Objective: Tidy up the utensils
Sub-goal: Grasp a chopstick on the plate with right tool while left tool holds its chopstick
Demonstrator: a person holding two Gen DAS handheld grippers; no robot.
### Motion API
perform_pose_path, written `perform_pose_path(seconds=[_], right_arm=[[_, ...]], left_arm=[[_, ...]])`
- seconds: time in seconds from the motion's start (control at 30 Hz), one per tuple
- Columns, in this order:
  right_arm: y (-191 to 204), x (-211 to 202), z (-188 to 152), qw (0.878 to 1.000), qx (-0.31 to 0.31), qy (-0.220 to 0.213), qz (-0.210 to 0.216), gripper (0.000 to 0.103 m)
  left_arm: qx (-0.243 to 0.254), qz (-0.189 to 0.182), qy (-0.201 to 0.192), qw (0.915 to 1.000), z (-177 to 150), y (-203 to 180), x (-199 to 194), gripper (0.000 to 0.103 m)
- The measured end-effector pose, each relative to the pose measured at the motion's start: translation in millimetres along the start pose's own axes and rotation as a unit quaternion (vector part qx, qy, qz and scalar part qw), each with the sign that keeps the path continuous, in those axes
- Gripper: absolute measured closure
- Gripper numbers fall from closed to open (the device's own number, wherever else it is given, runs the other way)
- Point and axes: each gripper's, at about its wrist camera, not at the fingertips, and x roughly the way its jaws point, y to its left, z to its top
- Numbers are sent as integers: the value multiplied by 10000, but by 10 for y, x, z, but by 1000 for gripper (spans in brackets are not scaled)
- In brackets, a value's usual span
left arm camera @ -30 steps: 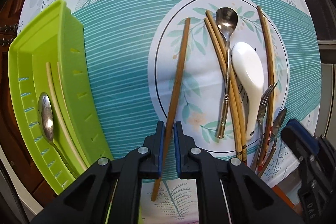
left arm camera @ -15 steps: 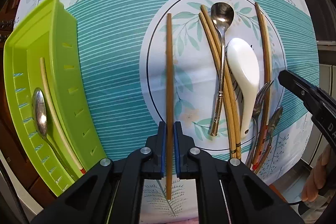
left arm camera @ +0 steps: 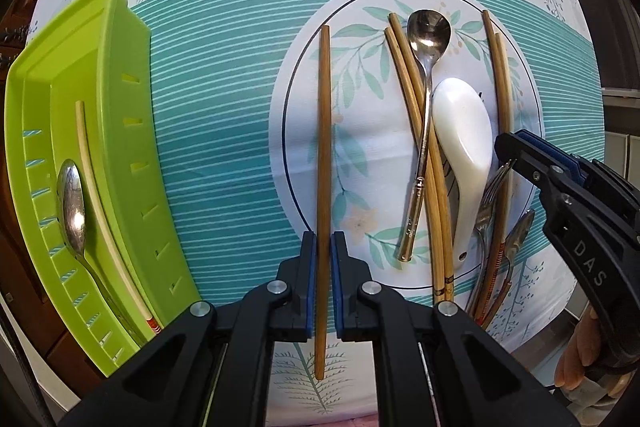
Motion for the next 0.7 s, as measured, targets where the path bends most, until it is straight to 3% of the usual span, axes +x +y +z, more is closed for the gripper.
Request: perform_pose_path(seconds=[0.37,0.47,0.7], right_arm=[[492,86,13,9884,-839,-43,-1267,86],[472,88,32,9917,-698,2,-1082,96],[177,28,48,9995,-158,61,-250,97]], left_arm=[[49,-2,23,10000,-22,-31,13,97],[87,-8,31,10000,-22,-45,22,97],[122,-184,19,9998,-29,-11,20,99]])
